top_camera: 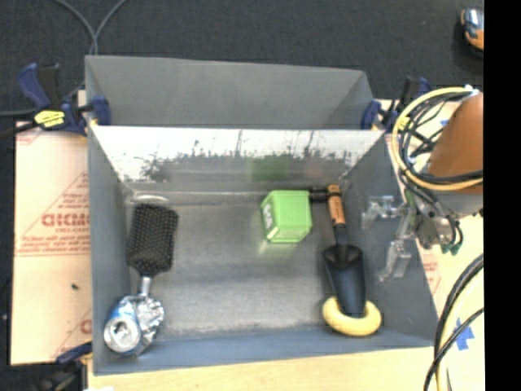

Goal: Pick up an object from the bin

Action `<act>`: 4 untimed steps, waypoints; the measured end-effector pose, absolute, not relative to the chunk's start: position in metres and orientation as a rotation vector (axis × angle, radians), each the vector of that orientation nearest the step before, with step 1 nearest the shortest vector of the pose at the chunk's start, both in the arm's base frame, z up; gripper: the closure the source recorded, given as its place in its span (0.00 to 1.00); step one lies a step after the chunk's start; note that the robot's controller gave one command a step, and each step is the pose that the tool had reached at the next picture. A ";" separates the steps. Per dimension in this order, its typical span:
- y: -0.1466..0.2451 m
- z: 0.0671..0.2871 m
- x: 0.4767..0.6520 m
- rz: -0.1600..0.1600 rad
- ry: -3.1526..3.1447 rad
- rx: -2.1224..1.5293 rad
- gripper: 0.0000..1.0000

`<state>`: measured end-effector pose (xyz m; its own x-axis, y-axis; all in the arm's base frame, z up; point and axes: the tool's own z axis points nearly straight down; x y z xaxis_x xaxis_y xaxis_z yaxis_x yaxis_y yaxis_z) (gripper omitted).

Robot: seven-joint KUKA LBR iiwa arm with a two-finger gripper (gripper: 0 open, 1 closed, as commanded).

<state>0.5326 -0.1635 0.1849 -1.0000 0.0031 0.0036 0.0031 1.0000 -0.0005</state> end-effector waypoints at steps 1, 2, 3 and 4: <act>-0.163 0.189 0.534 0.003 -3.145 0.003 0.00; -0.143 0.077 0.547 0.015 -3.029 0.884 0.00; -0.135 0.134 0.552 0.007 -2.997 0.962 0.00; -0.114 0.100 0.548 0.016 -2.898 1.240 0.00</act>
Offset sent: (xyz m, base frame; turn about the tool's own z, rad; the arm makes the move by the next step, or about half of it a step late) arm 0.0088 0.0221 -0.1149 -0.5771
